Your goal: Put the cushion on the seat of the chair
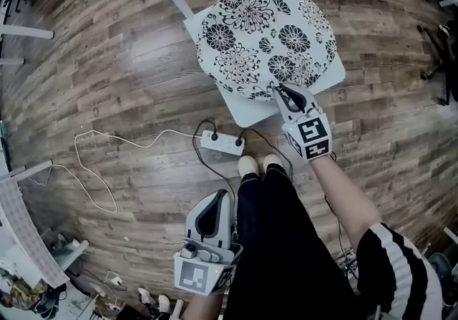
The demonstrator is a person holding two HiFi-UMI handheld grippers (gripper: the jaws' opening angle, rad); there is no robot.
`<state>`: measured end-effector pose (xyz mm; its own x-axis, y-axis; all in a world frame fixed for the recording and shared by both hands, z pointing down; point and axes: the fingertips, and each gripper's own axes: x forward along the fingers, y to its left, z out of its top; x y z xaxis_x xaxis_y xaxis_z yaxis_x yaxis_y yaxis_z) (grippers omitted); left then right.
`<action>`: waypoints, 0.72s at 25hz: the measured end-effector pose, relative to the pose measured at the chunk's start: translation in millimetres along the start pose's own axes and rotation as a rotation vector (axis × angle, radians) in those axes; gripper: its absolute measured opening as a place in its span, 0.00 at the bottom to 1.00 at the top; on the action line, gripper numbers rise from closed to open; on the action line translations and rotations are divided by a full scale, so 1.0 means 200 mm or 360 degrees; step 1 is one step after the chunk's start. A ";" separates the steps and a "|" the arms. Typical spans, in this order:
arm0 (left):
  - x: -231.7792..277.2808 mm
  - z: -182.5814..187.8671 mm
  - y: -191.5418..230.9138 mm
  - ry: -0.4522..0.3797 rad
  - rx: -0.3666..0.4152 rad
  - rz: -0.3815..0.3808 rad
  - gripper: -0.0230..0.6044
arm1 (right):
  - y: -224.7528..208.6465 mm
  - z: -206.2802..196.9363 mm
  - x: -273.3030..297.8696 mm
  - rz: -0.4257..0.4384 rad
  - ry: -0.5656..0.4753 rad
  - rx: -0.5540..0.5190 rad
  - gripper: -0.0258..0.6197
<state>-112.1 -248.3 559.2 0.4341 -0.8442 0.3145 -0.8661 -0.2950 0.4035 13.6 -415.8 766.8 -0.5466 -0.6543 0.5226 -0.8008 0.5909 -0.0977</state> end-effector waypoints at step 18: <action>0.03 -0.05 -0.05 0.0018 -0.0015 -0.0027 0.05 | 0.03 -0.18 -0.01 -0.0011 0.0109 0.0030 0.24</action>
<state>-98.3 -244.9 566.1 0.4517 -0.8339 0.3170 -0.8561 -0.3053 0.4169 18.9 -394.6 796.0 -0.5234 -0.6243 0.5800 -0.8095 0.5768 -0.1096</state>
